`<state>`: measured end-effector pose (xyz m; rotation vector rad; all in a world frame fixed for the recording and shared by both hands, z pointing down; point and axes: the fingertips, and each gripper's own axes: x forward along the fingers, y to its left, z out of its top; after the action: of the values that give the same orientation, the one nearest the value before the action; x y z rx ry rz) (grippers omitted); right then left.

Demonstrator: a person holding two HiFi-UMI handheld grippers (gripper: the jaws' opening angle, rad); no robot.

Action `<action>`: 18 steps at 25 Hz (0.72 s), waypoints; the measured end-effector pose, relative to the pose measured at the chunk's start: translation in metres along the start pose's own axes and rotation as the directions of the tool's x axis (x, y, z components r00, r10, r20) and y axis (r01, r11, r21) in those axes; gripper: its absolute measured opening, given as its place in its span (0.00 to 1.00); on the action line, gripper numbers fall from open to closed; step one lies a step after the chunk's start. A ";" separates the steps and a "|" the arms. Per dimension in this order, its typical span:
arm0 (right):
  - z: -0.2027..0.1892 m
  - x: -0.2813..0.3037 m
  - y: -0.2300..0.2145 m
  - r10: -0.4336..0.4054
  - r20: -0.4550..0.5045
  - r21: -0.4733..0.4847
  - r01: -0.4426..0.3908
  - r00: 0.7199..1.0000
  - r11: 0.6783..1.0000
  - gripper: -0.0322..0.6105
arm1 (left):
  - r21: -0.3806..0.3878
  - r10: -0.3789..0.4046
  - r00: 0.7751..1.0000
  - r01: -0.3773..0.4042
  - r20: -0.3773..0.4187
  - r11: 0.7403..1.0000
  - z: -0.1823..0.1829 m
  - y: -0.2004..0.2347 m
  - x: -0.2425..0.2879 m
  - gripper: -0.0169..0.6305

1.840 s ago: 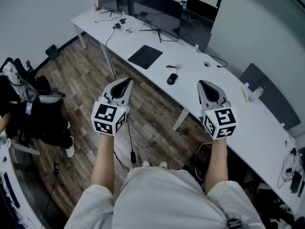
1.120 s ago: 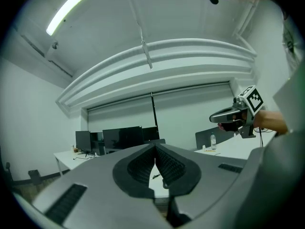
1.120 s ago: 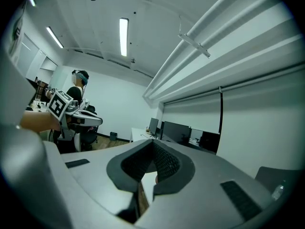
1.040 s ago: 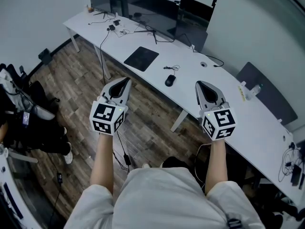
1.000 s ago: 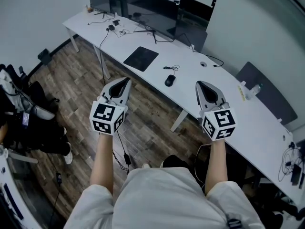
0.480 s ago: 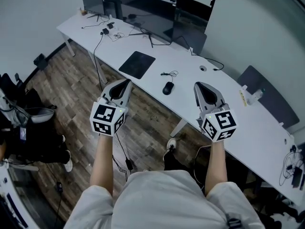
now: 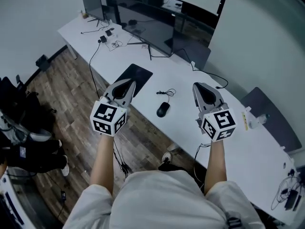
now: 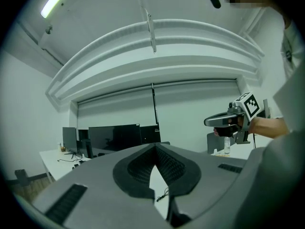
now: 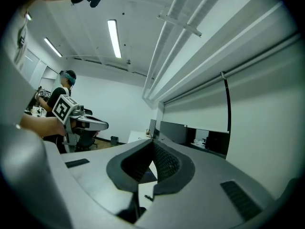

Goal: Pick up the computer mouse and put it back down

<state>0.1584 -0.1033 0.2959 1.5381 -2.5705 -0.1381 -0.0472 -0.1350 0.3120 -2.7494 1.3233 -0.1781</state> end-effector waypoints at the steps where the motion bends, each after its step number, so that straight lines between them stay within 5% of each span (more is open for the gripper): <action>1: -0.001 0.007 -0.013 -0.001 0.000 0.002 0.001 1.000 1.000 0.07 | 0.002 0.002 1.000 -0.002 -0.001 1.000 0.002 0.001 0.014 0.05; 9: -0.027 0.057 -0.082 0.021 -0.036 0.034 -0.020 0.999 0.999 0.07 | 0.023 0.009 0.998 -0.008 -0.056 1.000 -0.015 0.011 0.107 0.05; 18: -0.097 0.082 -0.094 -0.013 -0.171 0.104 0.031 0.985 0.994 0.07 | -0.070 -0.141 0.972 0.130 -0.186 0.989 -0.113 -0.020 0.182 0.07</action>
<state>0.2184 -0.2203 0.3832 1.5400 -2.4635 0.1247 0.0649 -0.2676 0.4390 -2.9362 1.1965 -0.4297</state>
